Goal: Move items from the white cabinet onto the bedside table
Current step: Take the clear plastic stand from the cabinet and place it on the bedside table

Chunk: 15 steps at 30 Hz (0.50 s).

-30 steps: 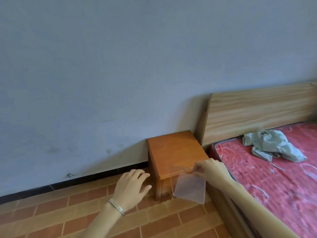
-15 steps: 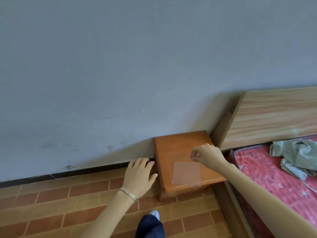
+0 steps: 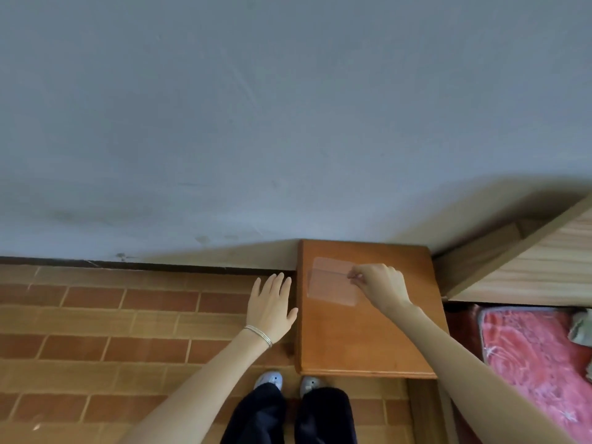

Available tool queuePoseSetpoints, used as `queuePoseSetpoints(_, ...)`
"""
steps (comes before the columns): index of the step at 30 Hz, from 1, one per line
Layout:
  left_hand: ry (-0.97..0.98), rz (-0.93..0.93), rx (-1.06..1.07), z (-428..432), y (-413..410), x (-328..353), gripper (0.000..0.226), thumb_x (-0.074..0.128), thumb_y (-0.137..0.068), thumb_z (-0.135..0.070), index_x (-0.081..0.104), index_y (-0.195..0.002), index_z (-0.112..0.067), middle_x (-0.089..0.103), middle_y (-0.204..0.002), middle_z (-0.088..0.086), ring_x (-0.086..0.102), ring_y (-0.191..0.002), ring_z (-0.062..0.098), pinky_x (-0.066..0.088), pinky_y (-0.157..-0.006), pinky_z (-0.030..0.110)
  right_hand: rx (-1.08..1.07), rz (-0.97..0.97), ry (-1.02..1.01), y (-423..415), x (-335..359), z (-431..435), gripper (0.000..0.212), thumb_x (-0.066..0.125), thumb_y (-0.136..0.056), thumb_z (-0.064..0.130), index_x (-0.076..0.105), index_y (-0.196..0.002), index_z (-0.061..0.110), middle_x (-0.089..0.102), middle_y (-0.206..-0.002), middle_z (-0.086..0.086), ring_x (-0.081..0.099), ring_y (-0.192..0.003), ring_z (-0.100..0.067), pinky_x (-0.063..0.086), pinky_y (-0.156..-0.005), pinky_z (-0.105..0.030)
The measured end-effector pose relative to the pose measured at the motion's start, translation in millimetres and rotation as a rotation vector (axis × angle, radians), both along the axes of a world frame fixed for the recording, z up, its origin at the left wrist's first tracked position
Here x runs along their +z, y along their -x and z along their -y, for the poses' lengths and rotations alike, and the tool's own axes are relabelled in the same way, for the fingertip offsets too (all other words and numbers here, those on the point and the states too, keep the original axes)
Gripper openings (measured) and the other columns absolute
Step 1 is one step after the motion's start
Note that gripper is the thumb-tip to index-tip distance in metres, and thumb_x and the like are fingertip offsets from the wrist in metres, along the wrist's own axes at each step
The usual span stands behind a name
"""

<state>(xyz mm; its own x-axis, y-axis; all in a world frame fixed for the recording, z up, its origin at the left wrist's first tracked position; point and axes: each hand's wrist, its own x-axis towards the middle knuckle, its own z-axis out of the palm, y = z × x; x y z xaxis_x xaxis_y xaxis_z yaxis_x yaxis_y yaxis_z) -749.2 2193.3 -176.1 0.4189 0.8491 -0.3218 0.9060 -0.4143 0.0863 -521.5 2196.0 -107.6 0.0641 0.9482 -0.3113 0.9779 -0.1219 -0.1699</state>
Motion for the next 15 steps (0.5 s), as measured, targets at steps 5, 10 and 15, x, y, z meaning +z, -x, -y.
queuePoseSetpoints(5,0.093,-0.014,0.077,-13.9,-15.8,-73.9,0.07,0.032,-0.097,-0.053,0.012,-0.15,-0.013,0.015,-0.157,0.003,0.012,-0.144,0.017,0.01,-0.117,0.039,0.036,0.01,-0.054,-16.3,-59.4,-28.7,0.016,0.053,-0.092,0.03,0.067,-0.1,0.032,0.069,-0.101,0.012,0.062,-0.092,-0.019,0.034,-0.059,-0.026)
queuePoseSetpoints(10,0.171,0.05,0.19,-16.8,-33.8,-125.0,0.07,0.036,-0.096,-0.053,0.015,-0.15,-0.014,0.017,-0.157,0.002,0.014,-0.143,0.015,0.013,-0.116,0.035,0.053,-0.028,-0.085,-31.7,-101.8,-45.0,0.013,0.057,-0.09,0.03,0.068,-0.097,0.028,0.07,-0.097,0.01,0.063,-0.088,-0.022,0.036,-0.059,-0.027)
queuePoseSetpoints(15,0.21,0.139,0.242,-22.7,-53.6,-157.9,0.07,0.041,-0.095,-0.051,0.017,-0.15,-0.015,0.018,-0.157,0.002,0.017,-0.143,0.015,0.018,-0.114,0.031,0.032,-0.135,-0.176,-49.5,-128.0,-55.1,0.006,0.067,-0.083,0.025,0.071,-0.087,0.025,0.071,-0.085,0.008,0.065,-0.079,-0.023,0.046,-0.059,-0.03)
